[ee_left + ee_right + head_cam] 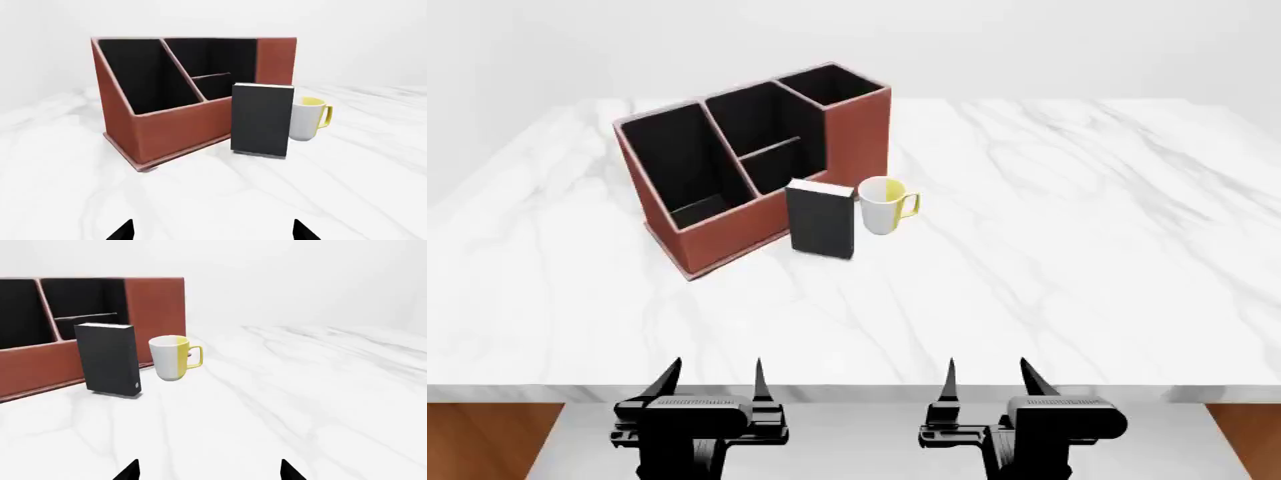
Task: Pick up the book and place it in the right compartment of the caddy.
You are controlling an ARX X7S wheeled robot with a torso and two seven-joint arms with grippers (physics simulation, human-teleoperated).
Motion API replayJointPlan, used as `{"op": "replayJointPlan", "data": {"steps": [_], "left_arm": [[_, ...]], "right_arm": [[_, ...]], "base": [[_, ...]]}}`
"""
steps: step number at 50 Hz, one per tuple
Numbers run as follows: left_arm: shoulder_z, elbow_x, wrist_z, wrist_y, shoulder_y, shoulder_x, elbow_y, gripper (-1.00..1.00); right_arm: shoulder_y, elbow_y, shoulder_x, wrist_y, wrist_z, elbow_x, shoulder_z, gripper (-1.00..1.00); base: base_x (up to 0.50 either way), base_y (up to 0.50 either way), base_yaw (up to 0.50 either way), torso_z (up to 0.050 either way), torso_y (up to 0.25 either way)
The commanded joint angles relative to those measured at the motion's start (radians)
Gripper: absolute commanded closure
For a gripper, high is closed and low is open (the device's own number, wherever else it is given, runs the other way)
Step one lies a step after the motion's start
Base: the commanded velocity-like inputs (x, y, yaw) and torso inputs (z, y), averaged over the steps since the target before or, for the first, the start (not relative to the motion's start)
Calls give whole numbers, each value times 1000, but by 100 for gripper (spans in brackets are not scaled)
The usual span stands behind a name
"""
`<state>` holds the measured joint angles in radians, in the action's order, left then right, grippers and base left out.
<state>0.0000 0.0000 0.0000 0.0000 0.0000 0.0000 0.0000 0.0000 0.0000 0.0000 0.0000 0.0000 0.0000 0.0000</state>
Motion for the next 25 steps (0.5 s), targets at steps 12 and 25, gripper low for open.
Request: {"op": "replayJointPlan", "data": {"steps": [12, 25], "left_arm": [[68, 63, -102, 46, 31, -54, 90, -100], [66, 116, -148, -76, 108, -91, 377, -100]], "right_arm": [[5, -30, 53, 29, 69, 24, -39, -100], [-52, -250, 84, 119, 92, 75, -32, -100]], "base": [[0, 0, 0, 0, 0], [0, 0, 0, 0, 0]]}}
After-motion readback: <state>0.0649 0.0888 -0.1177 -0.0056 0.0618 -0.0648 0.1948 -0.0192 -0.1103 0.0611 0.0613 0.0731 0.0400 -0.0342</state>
